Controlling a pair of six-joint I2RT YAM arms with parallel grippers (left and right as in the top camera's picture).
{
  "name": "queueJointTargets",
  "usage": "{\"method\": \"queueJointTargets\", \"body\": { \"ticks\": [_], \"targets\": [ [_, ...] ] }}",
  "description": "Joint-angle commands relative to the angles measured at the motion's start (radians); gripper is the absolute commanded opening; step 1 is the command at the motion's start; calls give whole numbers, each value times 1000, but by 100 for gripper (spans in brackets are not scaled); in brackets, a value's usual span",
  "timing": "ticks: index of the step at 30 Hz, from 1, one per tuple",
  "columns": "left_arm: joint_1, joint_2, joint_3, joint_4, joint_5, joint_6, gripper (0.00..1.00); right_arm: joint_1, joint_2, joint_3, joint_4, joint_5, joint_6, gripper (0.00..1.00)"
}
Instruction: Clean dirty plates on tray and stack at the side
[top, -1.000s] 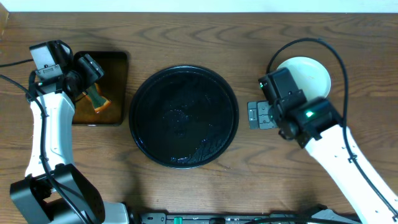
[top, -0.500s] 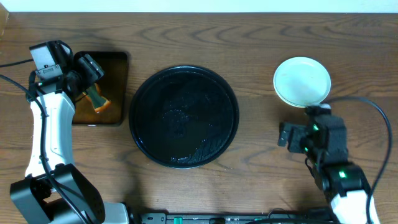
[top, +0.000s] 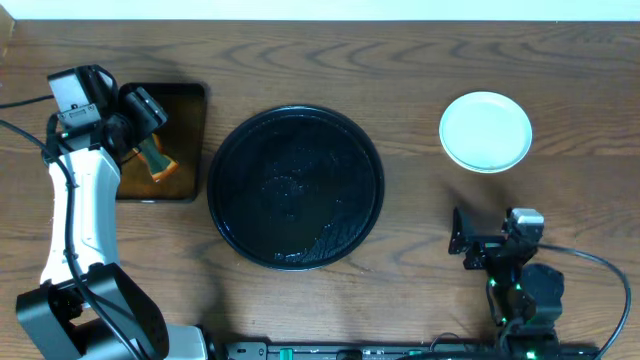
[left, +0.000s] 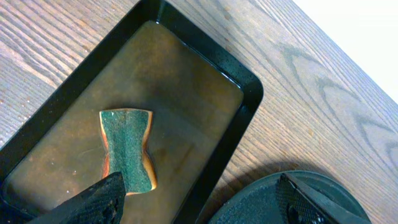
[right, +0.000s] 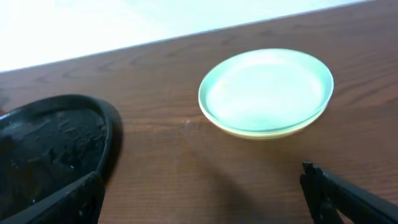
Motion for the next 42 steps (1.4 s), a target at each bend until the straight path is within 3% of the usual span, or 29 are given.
{"method": "queueJointTargets", "body": {
  "ticks": [1, 9, 42],
  "targets": [
    [3, 4, 4, 0, -2, 5, 78, -20, -75, -21, 9, 29, -14, 99],
    [3, 4, 4, 0, -2, 5, 78, -22, -208, -21, 0, 102, -45, 99],
    [3, 4, 4, -1, -3, 5, 78, -21, -207, -21, -2, 102, -93, 99]
  ]
}}
